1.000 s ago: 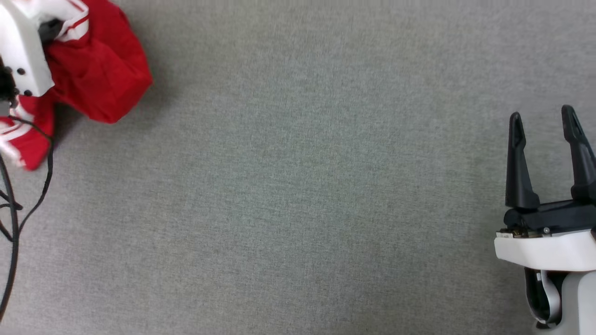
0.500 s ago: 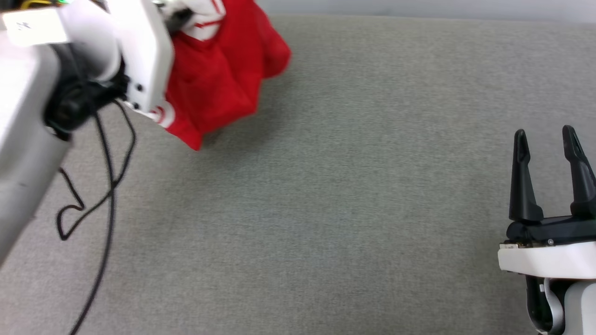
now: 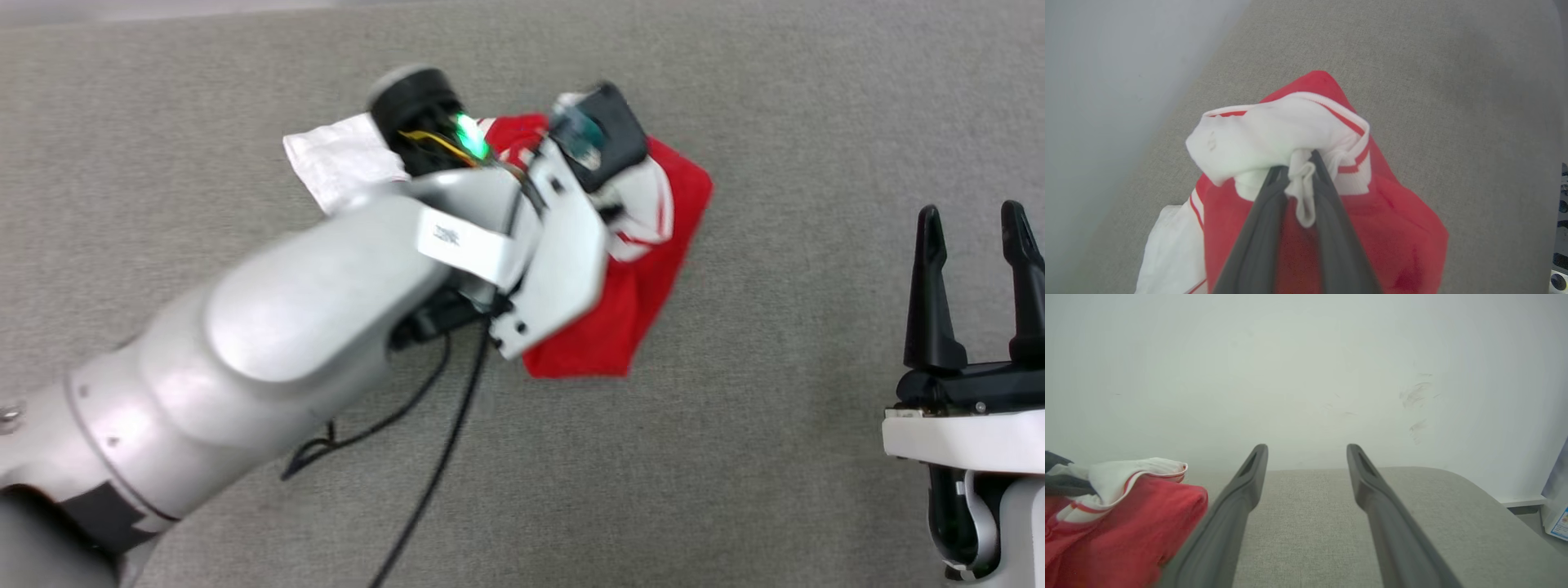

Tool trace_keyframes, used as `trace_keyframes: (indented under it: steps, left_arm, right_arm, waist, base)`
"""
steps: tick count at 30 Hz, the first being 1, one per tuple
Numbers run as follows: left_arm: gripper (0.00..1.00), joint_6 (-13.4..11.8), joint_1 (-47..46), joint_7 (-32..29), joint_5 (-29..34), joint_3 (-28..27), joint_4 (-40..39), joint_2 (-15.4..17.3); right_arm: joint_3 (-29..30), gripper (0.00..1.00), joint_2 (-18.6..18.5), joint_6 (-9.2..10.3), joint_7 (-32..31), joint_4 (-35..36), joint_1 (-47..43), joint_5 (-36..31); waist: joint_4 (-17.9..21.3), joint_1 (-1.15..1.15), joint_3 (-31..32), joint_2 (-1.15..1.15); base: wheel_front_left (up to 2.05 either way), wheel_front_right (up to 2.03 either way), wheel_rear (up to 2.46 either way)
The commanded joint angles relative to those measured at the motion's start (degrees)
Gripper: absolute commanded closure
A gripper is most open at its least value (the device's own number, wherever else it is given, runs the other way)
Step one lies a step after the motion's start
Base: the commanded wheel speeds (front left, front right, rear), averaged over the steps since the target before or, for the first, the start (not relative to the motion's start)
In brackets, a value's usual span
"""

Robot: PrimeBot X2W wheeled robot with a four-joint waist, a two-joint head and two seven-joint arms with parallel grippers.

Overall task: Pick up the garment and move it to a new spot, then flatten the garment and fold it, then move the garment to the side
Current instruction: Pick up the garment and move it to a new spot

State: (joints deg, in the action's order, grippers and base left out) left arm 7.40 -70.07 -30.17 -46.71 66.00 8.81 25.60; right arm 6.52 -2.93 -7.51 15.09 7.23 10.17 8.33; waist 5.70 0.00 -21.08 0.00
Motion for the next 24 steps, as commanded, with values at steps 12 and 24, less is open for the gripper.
trace_keyframes:
  steps: [12,24]
  left_arm:
    - [1.00,0.0,4.9,2.2,2.4,7.4,5.0,-11.1]
    - [0.00,0.0,11.5,4.5,7.3,7.4,5.3,-14.9]
  right_arm:
    - [0.0,0.00,0.1,0.04,0.1,-0.4,2.0,1.8]
    - [0.5,0.00,0.1,0.04,0.1,-1.0,1.9,1.1]
  waist:
    - [3.5,0.00,-3.9,0.00]
    - [2.3,0.00,-3.2,0.00]
  base:
    - [0.00,0.00,0.00]
    - [0.00,0.00,0.00]
